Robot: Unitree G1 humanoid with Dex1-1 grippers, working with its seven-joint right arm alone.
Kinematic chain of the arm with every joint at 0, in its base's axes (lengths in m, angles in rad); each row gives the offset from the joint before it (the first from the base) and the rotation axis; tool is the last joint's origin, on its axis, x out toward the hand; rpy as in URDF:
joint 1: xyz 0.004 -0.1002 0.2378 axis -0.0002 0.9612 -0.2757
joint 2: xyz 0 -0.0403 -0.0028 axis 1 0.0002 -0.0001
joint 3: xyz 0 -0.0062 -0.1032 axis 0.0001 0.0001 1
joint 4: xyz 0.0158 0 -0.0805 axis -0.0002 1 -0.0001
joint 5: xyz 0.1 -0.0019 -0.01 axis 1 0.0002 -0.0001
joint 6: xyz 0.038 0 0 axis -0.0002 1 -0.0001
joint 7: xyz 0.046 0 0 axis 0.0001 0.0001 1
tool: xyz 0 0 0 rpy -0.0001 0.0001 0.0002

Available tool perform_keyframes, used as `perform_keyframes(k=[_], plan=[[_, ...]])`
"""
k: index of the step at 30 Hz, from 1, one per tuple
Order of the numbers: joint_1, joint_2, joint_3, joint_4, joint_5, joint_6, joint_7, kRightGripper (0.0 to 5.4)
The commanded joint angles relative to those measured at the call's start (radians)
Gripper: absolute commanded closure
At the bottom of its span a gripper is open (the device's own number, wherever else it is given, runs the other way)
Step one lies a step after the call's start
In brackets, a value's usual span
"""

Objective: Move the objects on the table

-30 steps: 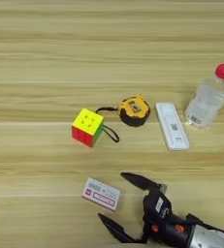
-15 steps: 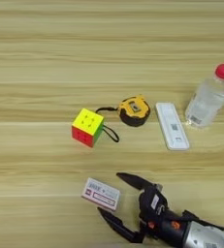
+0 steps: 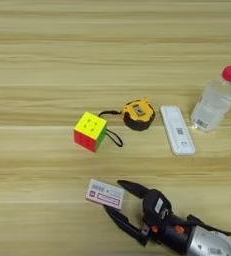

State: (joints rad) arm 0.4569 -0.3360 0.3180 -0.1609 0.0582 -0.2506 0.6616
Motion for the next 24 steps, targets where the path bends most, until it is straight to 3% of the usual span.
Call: perform_keyframes(k=[1,7,24], plan=[[-0.014,0.003,-0.005,-0.010,-0.004,-0.003,-0.029,2.83],[-0.042,0.045,-0.021,-0.009,0.010,-0.002,-0.069,3.30],[-0.142,0.189,-0.127,0.083,-0.047,-0.023,-0.329,3.33]])
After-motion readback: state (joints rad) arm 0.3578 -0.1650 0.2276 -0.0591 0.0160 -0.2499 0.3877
